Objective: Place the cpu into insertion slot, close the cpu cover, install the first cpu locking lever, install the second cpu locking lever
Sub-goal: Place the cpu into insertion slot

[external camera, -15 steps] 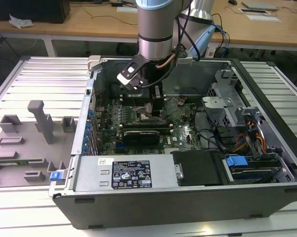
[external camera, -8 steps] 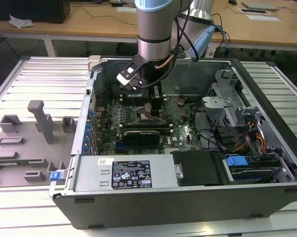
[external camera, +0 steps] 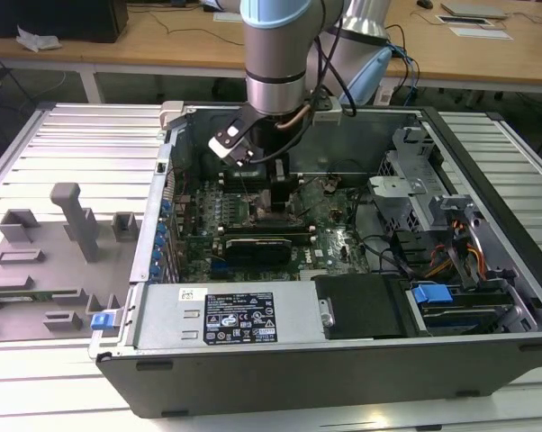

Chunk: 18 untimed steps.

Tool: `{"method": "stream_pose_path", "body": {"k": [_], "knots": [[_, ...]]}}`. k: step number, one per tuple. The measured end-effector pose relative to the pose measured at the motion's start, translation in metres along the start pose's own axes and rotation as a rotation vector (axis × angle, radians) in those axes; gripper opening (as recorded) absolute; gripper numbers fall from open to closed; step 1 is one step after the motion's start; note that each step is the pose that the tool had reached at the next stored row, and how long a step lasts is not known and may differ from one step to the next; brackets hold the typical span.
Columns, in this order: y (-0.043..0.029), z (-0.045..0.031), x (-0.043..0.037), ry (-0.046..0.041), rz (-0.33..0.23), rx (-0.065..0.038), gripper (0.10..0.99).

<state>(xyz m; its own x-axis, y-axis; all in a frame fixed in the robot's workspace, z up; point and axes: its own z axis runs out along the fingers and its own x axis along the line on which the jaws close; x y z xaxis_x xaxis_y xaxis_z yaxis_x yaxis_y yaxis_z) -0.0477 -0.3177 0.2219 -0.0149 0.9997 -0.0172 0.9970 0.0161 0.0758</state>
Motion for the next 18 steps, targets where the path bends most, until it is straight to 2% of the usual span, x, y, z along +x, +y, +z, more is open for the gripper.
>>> {"method": "stream_pose_path", "body": {"k": [15,18], "knots": [[-0.0036,0.0178,0.0003,-0.0004,0.019,0.000,0.541],[-0.0039,0.0200,0.0037,0.0004,0.019,0.000,0.541]]}}
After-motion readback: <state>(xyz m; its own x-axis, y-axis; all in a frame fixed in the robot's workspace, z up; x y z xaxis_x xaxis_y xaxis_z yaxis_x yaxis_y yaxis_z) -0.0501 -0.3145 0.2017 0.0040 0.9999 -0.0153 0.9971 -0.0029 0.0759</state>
